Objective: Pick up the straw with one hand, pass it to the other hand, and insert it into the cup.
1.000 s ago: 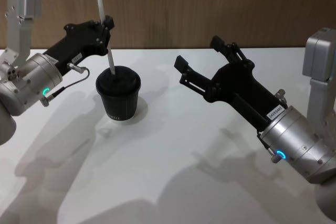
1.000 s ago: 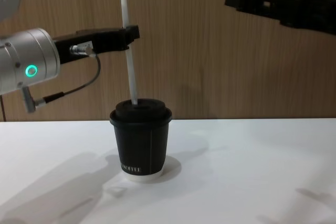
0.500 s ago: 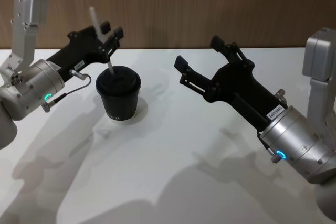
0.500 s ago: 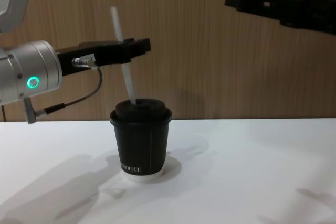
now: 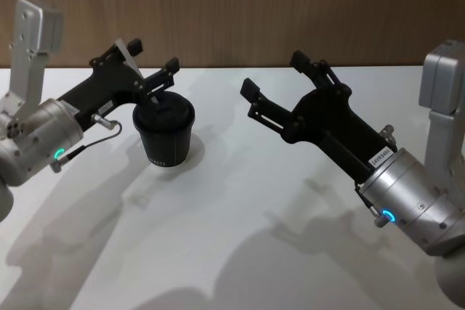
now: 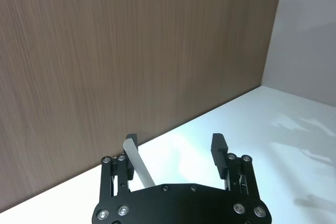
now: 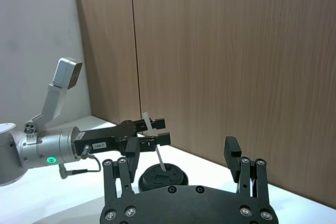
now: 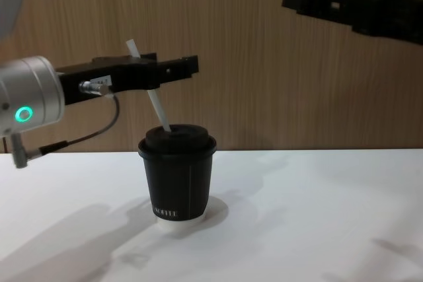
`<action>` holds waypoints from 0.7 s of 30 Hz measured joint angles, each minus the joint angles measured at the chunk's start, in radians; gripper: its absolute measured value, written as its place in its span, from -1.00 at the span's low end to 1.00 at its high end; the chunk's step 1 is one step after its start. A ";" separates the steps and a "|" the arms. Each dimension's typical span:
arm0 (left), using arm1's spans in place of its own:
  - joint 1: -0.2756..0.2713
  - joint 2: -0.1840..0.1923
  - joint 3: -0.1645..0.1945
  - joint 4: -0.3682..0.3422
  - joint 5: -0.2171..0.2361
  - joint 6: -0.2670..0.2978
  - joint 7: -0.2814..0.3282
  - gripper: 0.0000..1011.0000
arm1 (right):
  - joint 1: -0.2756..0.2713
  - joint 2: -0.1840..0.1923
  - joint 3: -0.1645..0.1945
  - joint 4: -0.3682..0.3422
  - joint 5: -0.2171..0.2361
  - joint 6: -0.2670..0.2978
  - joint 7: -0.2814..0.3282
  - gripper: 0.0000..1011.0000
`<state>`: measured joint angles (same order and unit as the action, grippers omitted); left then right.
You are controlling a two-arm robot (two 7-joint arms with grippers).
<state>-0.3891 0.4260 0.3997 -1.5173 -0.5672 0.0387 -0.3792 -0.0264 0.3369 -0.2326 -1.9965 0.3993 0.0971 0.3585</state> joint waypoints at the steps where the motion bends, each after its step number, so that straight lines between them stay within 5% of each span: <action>1: 0.007 0.003 -0.002 -0.012 0.002 0.001 0.004 0.73 | -0.001 0.000 -0.001 0.000 0.001 -0.001 0.001 0.98; 7: 0.061 0.027 -0.020 -0.080 0.016 0.005 0.034 0.98 | -0.005 0.003 -0.008 -0.004 0.008 -0.008 0.009 0.98; 21: 0.200 0.071 -0.088 -0.228 0.037 -0.002 0.109 0.98 | -0.017 0.008 -0.035 -0.019 0.019 -0.017 0.016 0.98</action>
<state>-0.1896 0.4974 0.3116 -1.7448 -0.5303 0.0371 -0.2706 -0.0435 0.3449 -0.2679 -2.0153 0.4179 0.0797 0.3750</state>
